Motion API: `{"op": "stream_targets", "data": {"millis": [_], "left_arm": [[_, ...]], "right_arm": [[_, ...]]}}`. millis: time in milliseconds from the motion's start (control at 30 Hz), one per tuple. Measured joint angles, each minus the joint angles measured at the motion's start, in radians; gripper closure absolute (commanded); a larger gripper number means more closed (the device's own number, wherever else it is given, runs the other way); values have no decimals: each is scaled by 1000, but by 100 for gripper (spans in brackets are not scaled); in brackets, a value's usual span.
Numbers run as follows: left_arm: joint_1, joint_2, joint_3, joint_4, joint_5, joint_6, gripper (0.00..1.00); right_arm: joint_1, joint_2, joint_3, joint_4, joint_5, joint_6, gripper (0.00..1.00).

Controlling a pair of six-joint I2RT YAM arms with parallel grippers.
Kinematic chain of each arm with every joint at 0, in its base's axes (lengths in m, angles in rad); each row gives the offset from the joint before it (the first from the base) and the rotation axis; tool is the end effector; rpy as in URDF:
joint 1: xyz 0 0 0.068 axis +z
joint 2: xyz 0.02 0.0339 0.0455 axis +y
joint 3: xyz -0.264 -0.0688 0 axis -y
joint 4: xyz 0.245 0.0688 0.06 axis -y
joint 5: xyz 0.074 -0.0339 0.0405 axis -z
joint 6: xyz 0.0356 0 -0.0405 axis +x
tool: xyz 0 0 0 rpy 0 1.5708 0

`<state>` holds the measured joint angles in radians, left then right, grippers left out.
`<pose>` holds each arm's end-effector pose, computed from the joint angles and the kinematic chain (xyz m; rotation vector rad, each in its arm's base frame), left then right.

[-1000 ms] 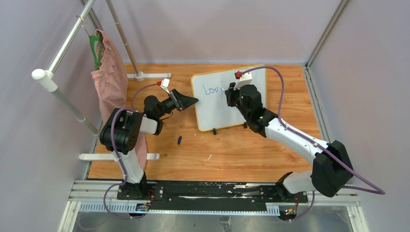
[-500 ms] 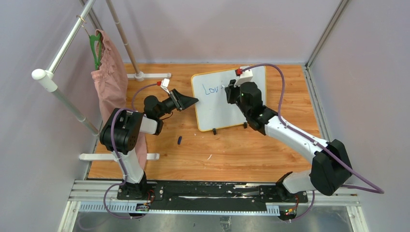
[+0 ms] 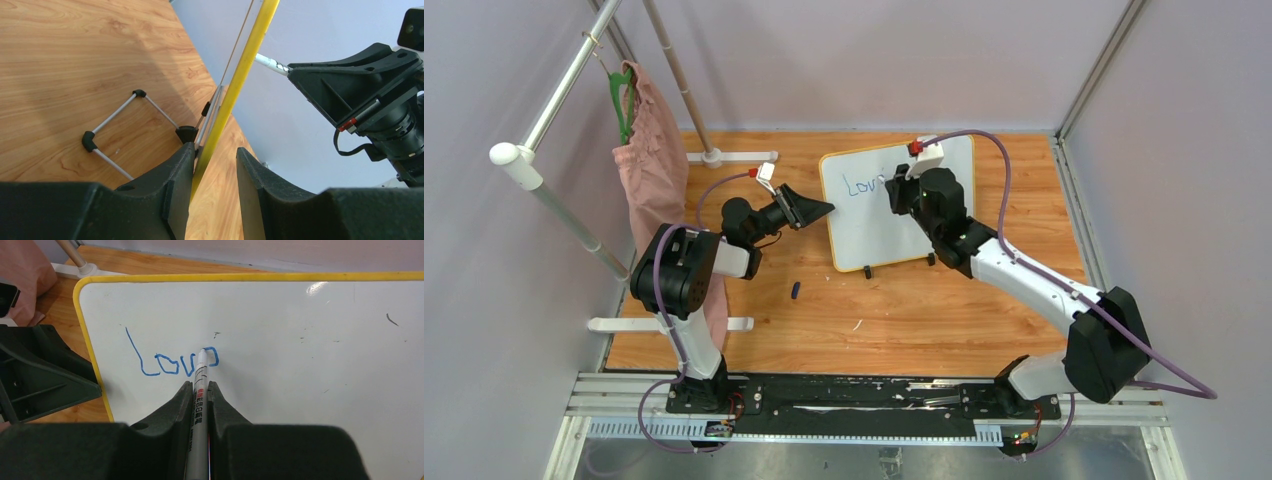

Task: Write a sentence on the whiteboard

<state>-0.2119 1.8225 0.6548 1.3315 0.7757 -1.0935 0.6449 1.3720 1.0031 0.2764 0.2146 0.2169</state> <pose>0.3224 -0.0949 0.1836 0.0134 1.6719 -1.5674 0.2654 0.1901 0.3299 -0.1950 1.6716 0.4738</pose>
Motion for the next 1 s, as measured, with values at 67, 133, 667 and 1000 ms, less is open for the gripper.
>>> {"op": "stream_targets", "data": {"millis": [67,133,667,1000], "left_arm": [[0,0,0,0,0,0,59],[0,0,0,0,0,0,59],[0,0,0,0,-1,0,59],[0,0,0,0,0,0,59]], "right_arm": [[0,0,0,-1,-6,0,100],[0,0,-2,0,-8,0,100],[0,-21,-52,0,-29,2,100],[-1,-42,-79,-17,-12,2,100]]}}
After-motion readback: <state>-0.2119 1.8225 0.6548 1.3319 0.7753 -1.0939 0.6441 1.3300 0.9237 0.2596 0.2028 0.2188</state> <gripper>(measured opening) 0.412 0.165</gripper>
